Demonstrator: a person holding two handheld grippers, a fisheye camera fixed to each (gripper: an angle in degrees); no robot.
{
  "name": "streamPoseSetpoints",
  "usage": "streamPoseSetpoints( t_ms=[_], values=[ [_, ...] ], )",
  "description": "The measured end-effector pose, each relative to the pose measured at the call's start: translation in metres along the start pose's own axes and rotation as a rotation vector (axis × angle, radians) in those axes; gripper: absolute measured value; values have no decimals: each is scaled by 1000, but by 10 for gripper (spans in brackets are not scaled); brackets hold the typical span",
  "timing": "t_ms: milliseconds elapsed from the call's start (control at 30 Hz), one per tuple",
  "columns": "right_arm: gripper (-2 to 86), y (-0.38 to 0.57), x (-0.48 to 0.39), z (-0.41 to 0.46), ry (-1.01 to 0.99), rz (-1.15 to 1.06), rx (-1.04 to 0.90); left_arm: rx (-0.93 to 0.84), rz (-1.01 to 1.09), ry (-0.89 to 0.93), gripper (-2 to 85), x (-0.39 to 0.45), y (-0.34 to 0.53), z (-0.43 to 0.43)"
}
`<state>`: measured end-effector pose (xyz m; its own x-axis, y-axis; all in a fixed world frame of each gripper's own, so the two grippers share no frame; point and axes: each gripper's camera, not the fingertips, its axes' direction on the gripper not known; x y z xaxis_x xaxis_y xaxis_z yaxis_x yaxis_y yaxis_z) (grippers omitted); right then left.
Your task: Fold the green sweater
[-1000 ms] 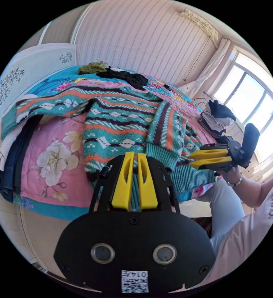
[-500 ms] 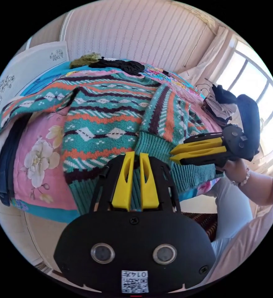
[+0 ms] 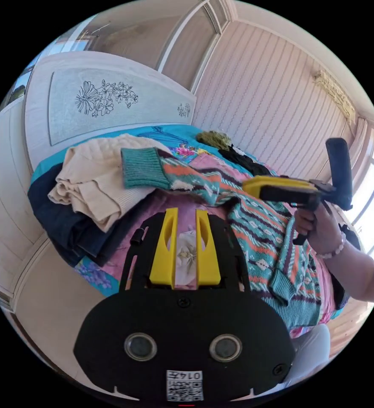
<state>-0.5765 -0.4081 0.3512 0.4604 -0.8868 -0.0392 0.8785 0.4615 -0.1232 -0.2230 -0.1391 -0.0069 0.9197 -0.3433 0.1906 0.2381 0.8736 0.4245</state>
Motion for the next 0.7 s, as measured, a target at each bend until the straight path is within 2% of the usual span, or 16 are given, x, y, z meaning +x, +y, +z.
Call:
streamPoseSetpoints(
  t_ms=[67, 200, 400, 567, 700],
  values=[
    [104, -35, 10, 17, 36, -13, -15, 19, -43, 25, 84, -4, -1, 9],
    [160, -91, 29, 69, -3, 12, -199, 137, -167, -34, 90, -15, 0, 7],
    [121, -105, 30, 111, -24, -14, -319, 165, -143, -33, 71, -11, -10, 8],
    [39, -81, 45, 80, -34, -4, -224, 185, -107, -45, 3, 2, -19, 3],
    [21, -53, 67, 36, -65, 48, -119, 221, -31, -30, -8, 39, -27, -4]
  ],
)
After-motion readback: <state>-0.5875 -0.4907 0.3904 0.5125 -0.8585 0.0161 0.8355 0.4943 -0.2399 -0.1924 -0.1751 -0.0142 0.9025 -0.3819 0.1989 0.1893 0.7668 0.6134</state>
